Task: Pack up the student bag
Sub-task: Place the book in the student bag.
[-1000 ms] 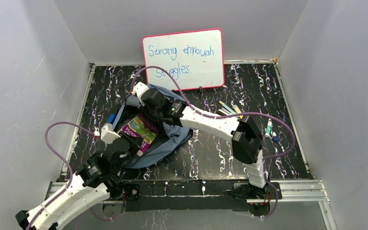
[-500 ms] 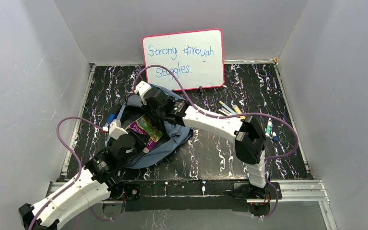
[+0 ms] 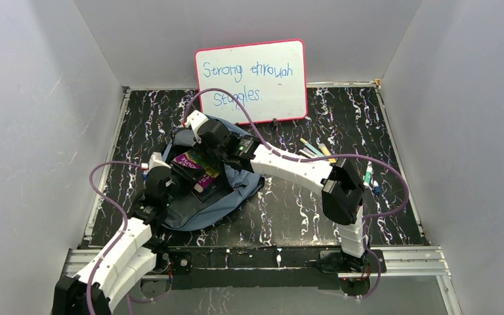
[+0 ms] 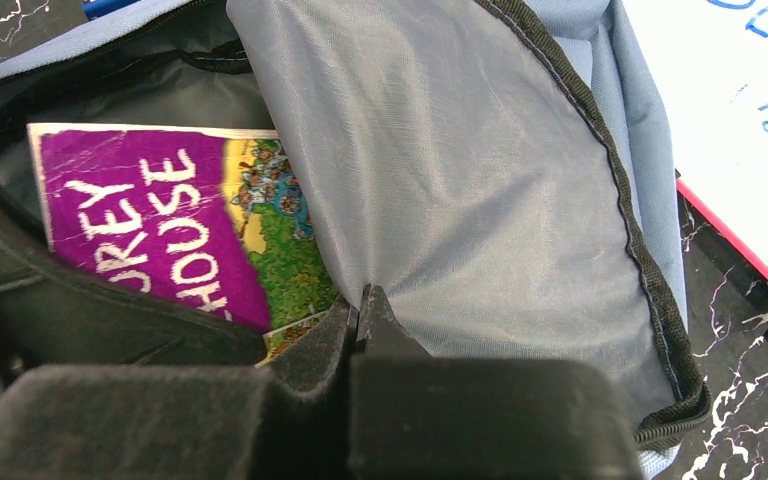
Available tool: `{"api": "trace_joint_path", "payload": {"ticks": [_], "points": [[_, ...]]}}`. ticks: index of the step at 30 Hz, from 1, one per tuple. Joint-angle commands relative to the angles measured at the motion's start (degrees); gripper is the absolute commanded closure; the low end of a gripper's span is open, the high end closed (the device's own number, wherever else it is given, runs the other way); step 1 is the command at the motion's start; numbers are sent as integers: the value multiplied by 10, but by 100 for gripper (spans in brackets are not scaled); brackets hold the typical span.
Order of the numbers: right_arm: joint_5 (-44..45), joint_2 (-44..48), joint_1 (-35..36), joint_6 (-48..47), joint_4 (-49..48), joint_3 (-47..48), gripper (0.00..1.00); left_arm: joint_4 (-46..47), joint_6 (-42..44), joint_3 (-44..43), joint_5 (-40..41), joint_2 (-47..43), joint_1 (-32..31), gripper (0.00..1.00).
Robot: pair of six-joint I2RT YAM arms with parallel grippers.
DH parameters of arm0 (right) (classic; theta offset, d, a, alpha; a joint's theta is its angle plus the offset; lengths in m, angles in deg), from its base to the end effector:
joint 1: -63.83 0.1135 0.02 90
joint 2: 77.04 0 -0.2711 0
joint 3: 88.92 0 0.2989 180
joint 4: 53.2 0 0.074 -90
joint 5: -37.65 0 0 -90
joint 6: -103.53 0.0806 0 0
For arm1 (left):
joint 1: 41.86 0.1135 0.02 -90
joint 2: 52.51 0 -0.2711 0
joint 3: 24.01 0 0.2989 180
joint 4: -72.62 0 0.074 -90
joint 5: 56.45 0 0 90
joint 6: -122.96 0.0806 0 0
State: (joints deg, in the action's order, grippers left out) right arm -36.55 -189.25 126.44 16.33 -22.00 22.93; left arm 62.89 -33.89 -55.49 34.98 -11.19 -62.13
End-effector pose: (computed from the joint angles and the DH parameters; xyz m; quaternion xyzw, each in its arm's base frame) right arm 0.2727 0.4787 0.2833 -0.3728 0.7828 0.1603 0.4717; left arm 0.2414 -0.0870 0.1896 -0.3296 0.7475 -0.3900 0.4249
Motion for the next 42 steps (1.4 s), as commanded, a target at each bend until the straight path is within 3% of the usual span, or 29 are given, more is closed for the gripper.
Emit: {"api": "trace_joint_path", "payload": {"ticks": [1, 6, 13, 19, 26, 28, 36, 39, 42], "points": [[-8, 45, -2, 7, -27, 1, 100, 161, 15, 11, -120, 16, 26, 100], [-14, 40, -3, 9, -24, 4, 100, 219, 27, 14, -167, 31, 42, 100], [-23, 35, -4, 18, -22, -1, 100, 217, 38, 71, -131, 29, 44, 100], [-30, 32, -3, 22, -18, -3, 100, 310, 25, 96, -125, 98, 46, 100], [-28, 35, -3, 23, -15, -7, 100, 287, 54, 52, -113, 176, 49, 100], [-27, 35, -4, 23, -14, -7, 100, 256, 62, 43, -107, 177, 49, 93], [-35, 25, -4, 26, -13, -2, 97, 70, 99, 15, -6, 80, 49, 43], [-39, 22, -4, 34, -16, -3, 97, 21, 116, -9, 6, 68, 50, 33], [-44, 22, -4, 38, -19, -6, 96, -23, 132, -31, 4, 75, 50, 30]]}}
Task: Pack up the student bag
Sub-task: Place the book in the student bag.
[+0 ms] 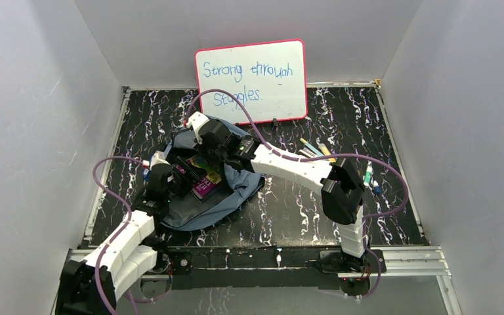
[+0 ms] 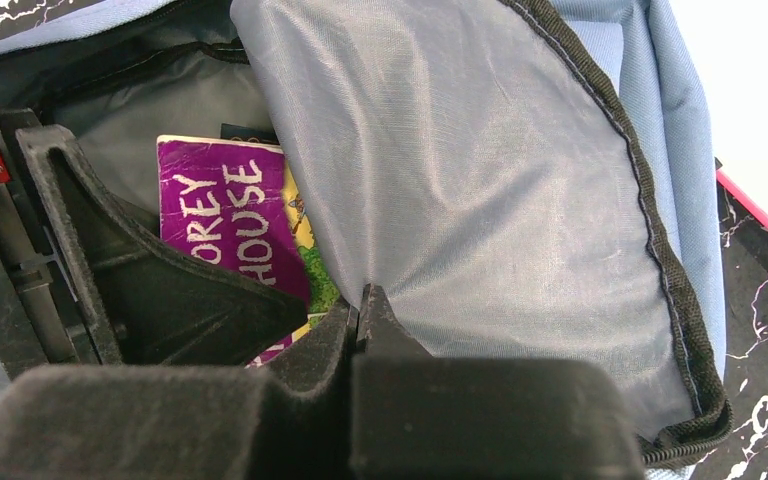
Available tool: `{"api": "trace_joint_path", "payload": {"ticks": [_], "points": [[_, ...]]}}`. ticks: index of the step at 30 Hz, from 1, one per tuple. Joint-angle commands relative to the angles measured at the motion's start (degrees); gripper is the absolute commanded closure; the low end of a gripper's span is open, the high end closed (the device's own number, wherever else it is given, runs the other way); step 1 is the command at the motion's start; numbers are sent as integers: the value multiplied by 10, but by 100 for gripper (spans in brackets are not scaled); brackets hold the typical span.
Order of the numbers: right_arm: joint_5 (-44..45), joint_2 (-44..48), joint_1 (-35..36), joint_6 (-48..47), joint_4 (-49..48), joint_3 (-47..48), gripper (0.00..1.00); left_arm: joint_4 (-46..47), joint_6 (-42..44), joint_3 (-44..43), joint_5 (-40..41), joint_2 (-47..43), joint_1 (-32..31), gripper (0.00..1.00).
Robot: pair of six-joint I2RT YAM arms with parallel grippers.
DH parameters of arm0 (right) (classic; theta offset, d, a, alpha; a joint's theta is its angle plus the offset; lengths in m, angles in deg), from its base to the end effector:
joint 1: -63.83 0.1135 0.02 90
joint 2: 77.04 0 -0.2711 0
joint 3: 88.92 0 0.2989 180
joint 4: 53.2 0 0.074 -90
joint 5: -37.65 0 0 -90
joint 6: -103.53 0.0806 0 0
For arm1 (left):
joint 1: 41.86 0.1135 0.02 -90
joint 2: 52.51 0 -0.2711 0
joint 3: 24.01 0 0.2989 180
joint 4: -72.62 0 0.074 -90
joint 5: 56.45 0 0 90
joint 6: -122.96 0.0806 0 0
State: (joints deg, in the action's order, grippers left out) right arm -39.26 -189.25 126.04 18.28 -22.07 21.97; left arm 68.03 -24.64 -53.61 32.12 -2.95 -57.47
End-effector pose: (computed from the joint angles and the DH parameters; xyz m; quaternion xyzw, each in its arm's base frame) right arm 0.2726 0.4780 0.2758 -0.3705 0.7900 0.1805 0.4540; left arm 0.2554 -0.0734 0.1536 -0.2951 0.7878 -0.3308 0.4277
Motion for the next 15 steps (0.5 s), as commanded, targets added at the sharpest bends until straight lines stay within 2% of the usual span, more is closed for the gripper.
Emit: {"api": "trace_joint_path", "payload": {"ticks": [1, 15], "points": [[-17, 22, 0, 20, -18, 3, 96, -95, 44, -58, 33, -6, 4, 29], [-21, 23, 0, 22, -12, -4, 94, -322, 89, -151, 54, -58, 4, 28]]}}
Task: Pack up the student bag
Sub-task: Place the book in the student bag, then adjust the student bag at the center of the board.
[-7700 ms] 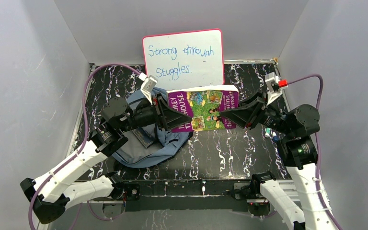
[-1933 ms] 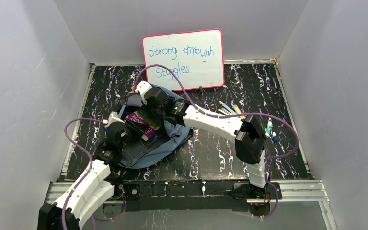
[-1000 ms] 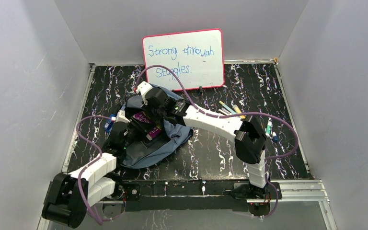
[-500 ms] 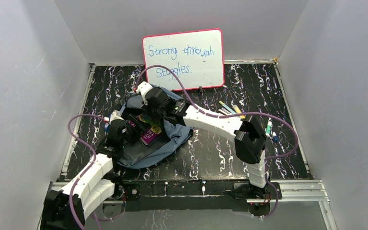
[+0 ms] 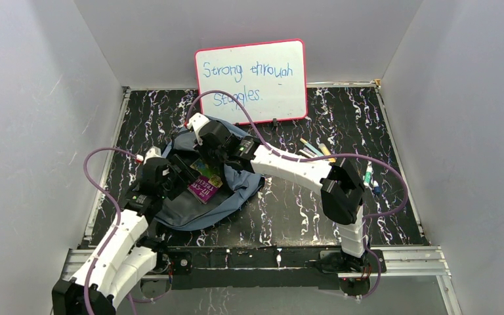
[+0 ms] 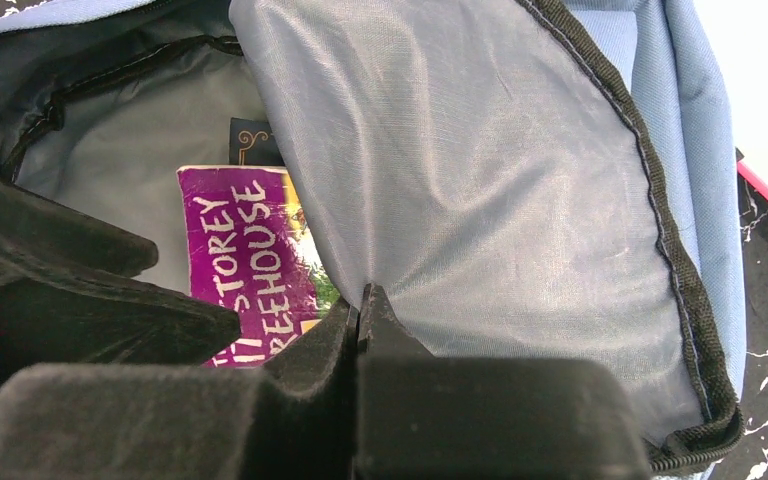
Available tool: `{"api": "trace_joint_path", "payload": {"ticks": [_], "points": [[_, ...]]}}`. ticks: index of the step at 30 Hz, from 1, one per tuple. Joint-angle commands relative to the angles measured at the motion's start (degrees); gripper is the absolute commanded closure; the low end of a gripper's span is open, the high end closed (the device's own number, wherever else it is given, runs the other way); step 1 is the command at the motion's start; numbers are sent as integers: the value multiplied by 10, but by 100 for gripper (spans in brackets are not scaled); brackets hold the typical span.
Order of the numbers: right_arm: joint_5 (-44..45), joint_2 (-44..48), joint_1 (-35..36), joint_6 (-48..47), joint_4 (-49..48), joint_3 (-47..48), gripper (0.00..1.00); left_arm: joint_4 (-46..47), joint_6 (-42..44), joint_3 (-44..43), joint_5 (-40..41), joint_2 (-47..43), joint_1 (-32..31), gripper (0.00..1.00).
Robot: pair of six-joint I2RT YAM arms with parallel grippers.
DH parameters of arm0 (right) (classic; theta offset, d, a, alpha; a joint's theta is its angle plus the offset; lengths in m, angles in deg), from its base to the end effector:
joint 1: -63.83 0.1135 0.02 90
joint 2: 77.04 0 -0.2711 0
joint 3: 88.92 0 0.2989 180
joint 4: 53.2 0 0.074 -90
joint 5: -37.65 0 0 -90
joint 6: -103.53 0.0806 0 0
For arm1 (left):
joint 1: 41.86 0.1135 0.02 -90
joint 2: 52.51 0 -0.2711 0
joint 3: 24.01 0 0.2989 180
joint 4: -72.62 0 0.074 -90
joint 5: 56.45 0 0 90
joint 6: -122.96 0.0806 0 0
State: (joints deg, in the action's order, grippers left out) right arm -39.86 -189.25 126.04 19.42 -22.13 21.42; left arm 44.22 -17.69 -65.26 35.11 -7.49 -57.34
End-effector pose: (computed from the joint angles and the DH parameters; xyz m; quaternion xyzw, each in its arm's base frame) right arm 0.2716 0.4779 0.2717 -0.3664 0.7945 0.1867 0.4469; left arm 0.2487 -0.0666 0.2033 -0.2707 0.8324 -0.2538 0.4117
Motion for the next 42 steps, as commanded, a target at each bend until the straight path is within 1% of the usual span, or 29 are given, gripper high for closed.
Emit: {"api": "trace_joint_path", "payload": {"ticks": [1, 4, 7, 9, 13, 17, 21, 24, 27, 29, 30, 32, 34, 37, 40, 42], "points": [[-17, 23, 0, 11, -11, 2, 93, -96, 20, -40, 27, -14, 3, 28], [-31, 22, 0, 10, -4, 6, 91, -128, 24, -56, 36, -25, 2, 28], [-74, 25, 0, -6, -1, 5, 85, -150, 42, -72, 37, -47, 2, 28], [-97, 29, 0, -11, 4, 7, 79, -169, 56, -87, 38, -60, 3, 28], [-154, 33, 0, -19, 21, 18, 59, -210, 69, -123, 50, -81, 2, 28], [-170, 48, 0, -18, 34, 20, 50, -256, 65, -163, 74, -83, 3, 28], [-151, 89, 0, -8, 22, -21, 41, -311, 37, -196, 121, -80, 2, 28], [-94, 129, 0, 12, 0, -58, 33, -353, 7, -218, 173, -77, 3, 28], [-32, 158, -8, 46, -6, -76, 25, -409, -39, -244, 217, -67, 2, 28], [-1, 166, -22, 82, 2, -76, 18, -452, -74, -260, 238, -53, 3, 28], [0, 167, -38, 100, 7, -75, 14, -478, -92, -266, 246, -43, 3, 28], [-27, 161, -71, 141, 16, -71, 12, -520, -136, -274, 269, -33, 2, 28], [-76, 147, -104, 176, 21, -61, 10, -549, -166, -276, 283, -28, 3, 27], [-173, 115, -141, 205, 12, -49, 9, -547, -170, -268, 280, -33, 3, 26], [-246, 75, -153, 203, -1, -25, 10, -537, -169, -258, 265, -39, 2, 26], [-279, 48, -155, 201, -3, -5, 11, -534, -168, -252, 261, -39, 2, 25]]}}
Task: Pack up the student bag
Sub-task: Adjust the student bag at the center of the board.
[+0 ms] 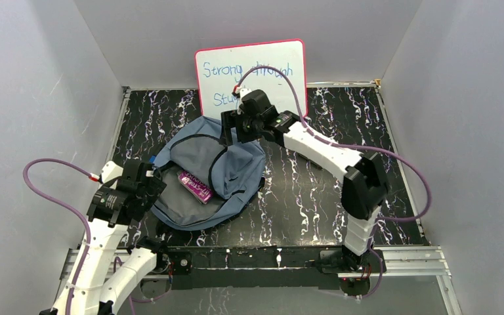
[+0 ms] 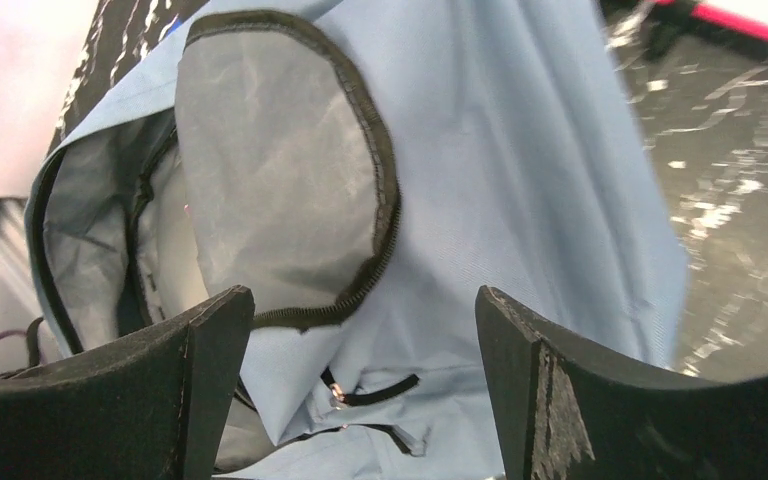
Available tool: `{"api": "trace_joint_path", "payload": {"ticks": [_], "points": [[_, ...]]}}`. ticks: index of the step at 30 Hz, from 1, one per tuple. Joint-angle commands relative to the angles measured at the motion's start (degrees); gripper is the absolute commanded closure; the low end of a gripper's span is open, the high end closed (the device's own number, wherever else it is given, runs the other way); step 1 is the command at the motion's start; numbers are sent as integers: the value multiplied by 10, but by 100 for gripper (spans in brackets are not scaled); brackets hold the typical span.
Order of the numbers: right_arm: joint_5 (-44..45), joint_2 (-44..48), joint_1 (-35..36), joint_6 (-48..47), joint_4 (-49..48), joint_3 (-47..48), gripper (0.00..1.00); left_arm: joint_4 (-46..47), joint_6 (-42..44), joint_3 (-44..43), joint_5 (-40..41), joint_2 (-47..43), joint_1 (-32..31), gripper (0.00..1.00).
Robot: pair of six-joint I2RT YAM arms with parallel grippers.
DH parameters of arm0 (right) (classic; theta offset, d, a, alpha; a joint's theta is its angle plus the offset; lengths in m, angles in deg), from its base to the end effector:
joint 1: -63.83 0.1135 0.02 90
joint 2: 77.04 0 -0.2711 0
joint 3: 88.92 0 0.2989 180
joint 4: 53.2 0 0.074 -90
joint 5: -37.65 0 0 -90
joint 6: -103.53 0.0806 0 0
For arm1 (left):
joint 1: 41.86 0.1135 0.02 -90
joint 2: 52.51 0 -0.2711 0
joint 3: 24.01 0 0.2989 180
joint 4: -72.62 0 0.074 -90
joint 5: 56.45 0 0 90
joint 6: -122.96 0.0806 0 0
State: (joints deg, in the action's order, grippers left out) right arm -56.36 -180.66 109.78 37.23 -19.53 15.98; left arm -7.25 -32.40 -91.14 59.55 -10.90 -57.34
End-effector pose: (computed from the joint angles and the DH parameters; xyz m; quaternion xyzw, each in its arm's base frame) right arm 0.3527 0.3727 0.3009 -0.1855 0.8560 0.3002 0.3778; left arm 0.1756 -0.0120 0.3033 -0.4536 0.8121 -0.0304 0.3659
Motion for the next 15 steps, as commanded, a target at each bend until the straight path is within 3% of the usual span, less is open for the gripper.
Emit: {"api": "trace_joint_path", "payload": {"ticks": [1, 8, 15], "points": [[-128, -49, 7, 23, -30, 57, 12, -19, -21, 9, 14, -5, 3, 25], [-142, -107, 8, 31, 2, 100, 24, -19, -16, 17, 12, -19, 3, 25], [-154, -85, 19, 16, -22, 71, 64, -26, -17, 14, 20, -34, 2, 25]]}}
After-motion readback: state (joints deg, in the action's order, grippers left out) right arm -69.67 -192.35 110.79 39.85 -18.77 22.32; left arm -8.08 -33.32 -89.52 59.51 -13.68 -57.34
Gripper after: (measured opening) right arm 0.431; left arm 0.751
